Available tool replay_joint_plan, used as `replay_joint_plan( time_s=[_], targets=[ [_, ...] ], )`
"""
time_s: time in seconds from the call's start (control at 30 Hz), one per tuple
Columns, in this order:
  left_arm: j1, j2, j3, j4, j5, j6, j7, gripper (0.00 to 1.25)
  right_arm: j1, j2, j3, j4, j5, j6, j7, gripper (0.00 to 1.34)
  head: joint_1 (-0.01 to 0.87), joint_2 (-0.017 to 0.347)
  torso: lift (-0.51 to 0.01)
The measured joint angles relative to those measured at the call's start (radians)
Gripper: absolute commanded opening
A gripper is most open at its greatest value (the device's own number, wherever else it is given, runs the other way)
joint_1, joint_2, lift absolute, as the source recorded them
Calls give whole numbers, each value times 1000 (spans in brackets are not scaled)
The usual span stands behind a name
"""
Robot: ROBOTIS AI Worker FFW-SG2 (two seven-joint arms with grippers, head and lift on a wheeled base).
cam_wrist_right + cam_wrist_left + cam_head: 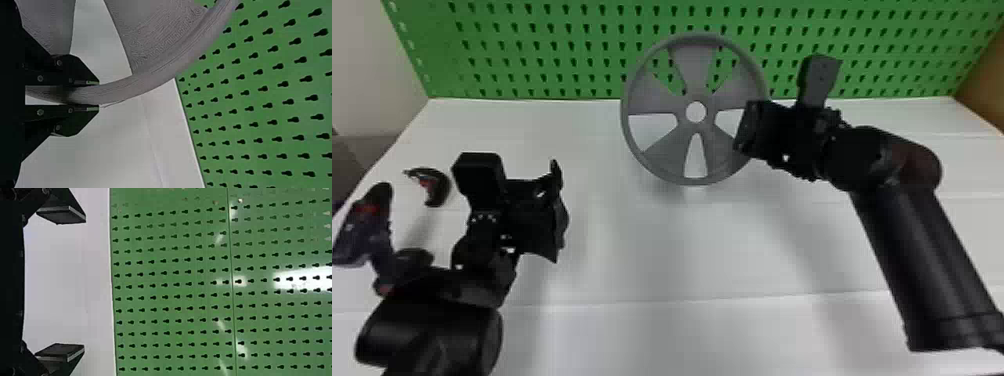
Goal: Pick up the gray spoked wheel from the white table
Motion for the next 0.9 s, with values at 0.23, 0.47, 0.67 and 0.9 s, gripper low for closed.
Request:
replay_joint_plan(
  time_s=[0.23,0.47,0.67,0.9],
  targets=[
    [4,-1,13,-17,-5,0,0,1120,94,9,19,-6,145,-233,123,272,765,8,-92],
    [8,-1,20,-26,-10,0,0,1120,182,27,29,-6,280,-466,165,270,765,8,-92],
    [10,-1,27,-34,-11,0,0,1120,242,48,18,14,368,-619,206,270,765,8,-92],
    [13,-2,34,-42,4,-1,0,1120,301,80,-1,42,431,-770,225,270,765,8,-92]
  ],
)
